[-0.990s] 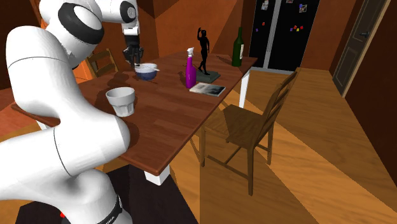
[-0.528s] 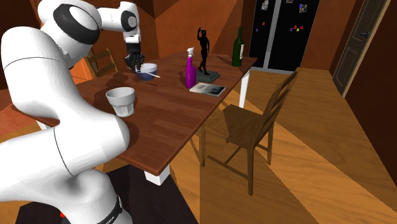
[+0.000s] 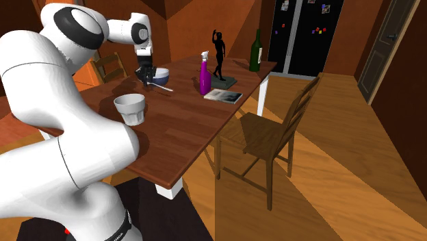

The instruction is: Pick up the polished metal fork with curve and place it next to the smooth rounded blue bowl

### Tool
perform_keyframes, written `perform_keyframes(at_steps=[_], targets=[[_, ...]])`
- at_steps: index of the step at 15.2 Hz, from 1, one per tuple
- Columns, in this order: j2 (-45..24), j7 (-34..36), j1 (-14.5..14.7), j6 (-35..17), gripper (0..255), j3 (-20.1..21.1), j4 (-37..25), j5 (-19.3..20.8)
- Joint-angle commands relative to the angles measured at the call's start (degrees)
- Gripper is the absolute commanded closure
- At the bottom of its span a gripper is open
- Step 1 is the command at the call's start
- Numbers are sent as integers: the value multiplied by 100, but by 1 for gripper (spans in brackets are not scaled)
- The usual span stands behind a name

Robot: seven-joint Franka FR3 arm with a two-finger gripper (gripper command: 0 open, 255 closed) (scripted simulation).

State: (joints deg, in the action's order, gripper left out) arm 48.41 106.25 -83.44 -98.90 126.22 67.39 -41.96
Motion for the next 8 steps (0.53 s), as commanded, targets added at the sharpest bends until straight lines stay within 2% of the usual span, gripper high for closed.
perform_keyframes(at_steps=[1, 8], targets=[[27, -39, 33, -115, 255, 14, 113, -27], [179, -168, 105, -516, 255, 103, 446, -153]])
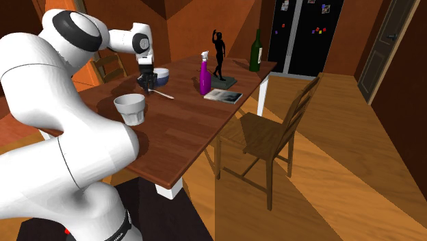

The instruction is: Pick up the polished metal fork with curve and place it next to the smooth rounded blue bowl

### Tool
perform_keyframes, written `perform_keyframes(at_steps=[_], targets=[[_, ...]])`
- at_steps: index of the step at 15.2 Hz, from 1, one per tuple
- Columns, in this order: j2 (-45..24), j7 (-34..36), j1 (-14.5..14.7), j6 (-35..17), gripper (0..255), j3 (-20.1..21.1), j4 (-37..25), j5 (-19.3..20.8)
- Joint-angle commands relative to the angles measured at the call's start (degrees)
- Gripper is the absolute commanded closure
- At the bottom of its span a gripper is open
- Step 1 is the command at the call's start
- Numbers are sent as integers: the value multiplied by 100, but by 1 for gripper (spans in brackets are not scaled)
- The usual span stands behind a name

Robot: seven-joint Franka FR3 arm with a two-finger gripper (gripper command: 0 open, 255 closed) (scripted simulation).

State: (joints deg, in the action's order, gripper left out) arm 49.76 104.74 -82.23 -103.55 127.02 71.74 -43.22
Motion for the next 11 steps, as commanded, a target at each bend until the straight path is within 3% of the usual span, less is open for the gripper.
perform_keyframes(at_steps=[1, 10, 11], targets=[[69, -35, -11, -105, 255, 39, 49, -47], [129, -73, -2, -224, 255, 76, 130, -93], [129, -73, -2, -224, 0, 76, 130, -93]])
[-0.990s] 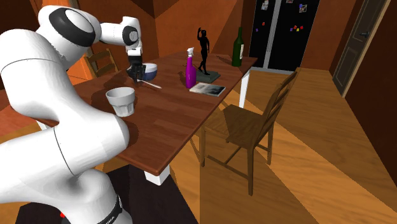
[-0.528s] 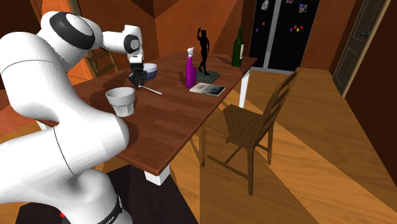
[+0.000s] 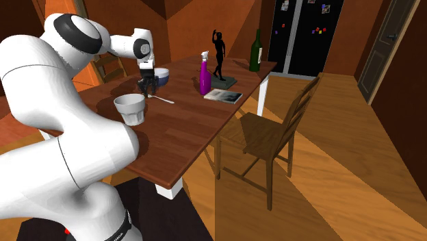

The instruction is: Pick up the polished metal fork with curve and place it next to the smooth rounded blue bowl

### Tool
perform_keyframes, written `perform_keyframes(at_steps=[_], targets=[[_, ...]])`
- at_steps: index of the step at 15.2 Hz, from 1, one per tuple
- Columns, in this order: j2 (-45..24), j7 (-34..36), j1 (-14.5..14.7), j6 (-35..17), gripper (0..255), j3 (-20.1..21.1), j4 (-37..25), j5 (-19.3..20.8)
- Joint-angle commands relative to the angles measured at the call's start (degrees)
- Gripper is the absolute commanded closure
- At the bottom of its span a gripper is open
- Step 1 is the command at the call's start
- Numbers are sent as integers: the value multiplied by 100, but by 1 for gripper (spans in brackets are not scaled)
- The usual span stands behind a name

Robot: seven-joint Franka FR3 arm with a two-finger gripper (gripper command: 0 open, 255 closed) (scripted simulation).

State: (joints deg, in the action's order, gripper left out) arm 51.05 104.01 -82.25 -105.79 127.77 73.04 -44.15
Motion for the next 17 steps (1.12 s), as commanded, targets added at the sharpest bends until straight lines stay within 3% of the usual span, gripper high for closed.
perform_keyframes(at_steps=[1, 5, 9, 17], targets=[[0, 0, 0, 0, 0, 0, 0, 0], [0, 0, 0, 0, 0, 0, 0, 0], [-244, 133, -75, 512, 0, -144, -361, 185], [-244, 133, -75, 512, 0, -144, -361, 185]])
